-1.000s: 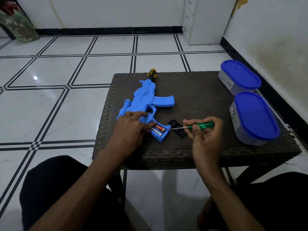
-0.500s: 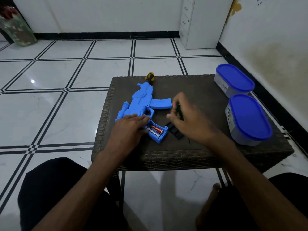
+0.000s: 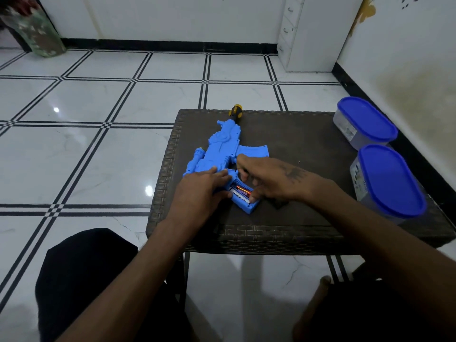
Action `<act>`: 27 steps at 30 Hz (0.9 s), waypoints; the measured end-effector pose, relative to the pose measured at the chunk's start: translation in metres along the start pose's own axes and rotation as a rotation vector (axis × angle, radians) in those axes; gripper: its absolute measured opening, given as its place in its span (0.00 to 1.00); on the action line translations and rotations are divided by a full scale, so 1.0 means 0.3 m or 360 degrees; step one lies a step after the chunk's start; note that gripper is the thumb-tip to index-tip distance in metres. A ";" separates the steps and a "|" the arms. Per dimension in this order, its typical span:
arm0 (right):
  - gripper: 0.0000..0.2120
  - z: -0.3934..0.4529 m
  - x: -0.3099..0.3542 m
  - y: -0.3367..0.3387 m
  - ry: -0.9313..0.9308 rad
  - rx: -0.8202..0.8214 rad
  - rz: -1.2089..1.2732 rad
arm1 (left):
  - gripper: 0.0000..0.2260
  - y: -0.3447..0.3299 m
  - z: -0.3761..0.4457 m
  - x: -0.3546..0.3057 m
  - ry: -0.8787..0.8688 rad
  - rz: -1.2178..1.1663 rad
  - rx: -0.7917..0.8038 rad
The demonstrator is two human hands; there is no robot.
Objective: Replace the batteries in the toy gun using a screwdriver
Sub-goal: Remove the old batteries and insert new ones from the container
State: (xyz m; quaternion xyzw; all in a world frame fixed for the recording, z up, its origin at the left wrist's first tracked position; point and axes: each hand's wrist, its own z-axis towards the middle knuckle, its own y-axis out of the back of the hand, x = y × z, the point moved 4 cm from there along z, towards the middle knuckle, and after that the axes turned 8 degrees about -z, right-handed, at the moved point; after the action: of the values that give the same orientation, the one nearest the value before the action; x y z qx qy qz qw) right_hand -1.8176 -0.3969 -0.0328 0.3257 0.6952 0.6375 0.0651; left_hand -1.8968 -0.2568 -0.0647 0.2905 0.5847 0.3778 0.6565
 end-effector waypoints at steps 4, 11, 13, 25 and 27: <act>0.18 -0.001 -0.011 0.001 -0.0030 0.0005 0.0049 | 0.17 0.003 -0.006 -0.006 0.0008 0.0002 -0.0016; 0.15 -0.043 0.046 -0.020 -0.0039 -0.0207 -0.0386 | 0.22 0.001 -0.006 -0.012 0.0072 0.0019 0.0032; 0.16 -0.048 0.066 -0.040 -0.0047 -0.0260 -0.0523 | 0.23 0.001 -0.008 -0.018 0.0081 0.0021 0.0039; 0.23 -0.049 -0.031 -0.020 -0.0049 -0.0119 -0.0017 | 0.18 -0.001 -0.002 -0.023 0.0061 0.0064 0.0103; 0.24 -0.043 -0.040 -0.016 -0.0035 -0.0131 0.0102 | 0.18 -0.002 -0.001 -0.019 0.0066 0.0080 0.0111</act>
State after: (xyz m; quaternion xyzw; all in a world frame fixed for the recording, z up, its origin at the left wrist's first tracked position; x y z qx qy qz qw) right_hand -1.8166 -0.4142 -0.0389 0.3518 0.6569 0.6636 0.0655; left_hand -1.8972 -0.2620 -0.0622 0.3198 0.6036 0.3795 0.6240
